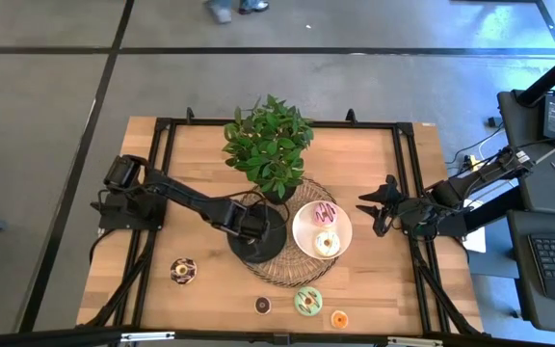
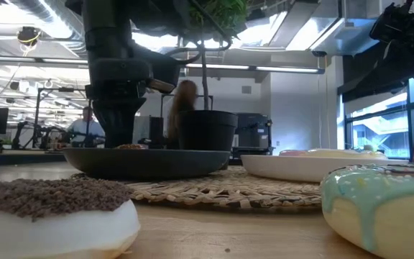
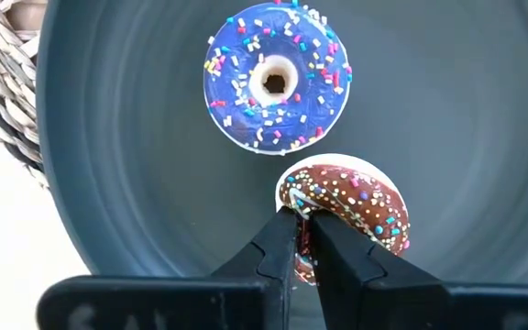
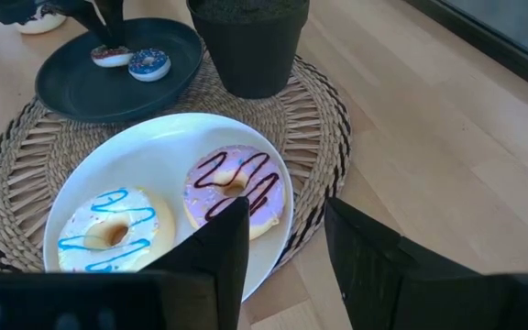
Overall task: Pick & Place donuts
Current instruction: Put the small light brown donut on the black plate
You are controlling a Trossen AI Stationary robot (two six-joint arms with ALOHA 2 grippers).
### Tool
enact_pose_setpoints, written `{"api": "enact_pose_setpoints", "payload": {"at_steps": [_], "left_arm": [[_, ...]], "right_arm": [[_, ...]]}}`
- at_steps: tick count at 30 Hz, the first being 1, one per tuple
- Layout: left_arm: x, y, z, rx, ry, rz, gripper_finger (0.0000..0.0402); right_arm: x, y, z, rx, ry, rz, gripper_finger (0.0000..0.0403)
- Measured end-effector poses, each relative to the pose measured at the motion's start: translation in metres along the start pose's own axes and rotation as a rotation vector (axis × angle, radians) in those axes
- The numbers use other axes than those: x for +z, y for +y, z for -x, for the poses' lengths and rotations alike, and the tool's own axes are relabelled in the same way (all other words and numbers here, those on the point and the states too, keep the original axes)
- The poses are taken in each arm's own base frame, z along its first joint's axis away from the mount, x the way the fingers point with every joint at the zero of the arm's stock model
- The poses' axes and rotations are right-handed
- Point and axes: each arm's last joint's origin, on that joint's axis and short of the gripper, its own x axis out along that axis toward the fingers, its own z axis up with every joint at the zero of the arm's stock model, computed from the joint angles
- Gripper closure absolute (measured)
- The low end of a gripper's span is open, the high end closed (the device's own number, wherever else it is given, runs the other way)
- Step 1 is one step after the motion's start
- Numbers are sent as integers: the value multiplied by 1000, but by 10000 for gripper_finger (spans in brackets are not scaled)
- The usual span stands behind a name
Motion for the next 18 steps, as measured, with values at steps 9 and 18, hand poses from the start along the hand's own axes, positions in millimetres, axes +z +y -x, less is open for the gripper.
{"api": "enact_pose_setpoints", "payload": {"at_steps": [9, 18], "left_arm": [[0, 0, 0, 0, 0, 24, 365], [0, 0, 0, 0, 0, 27, 339]], "right_arm": [[0, 0, 0, 0, 0, 1, 257], [0, 0, 0, 0, 0, 1, 257]]}}
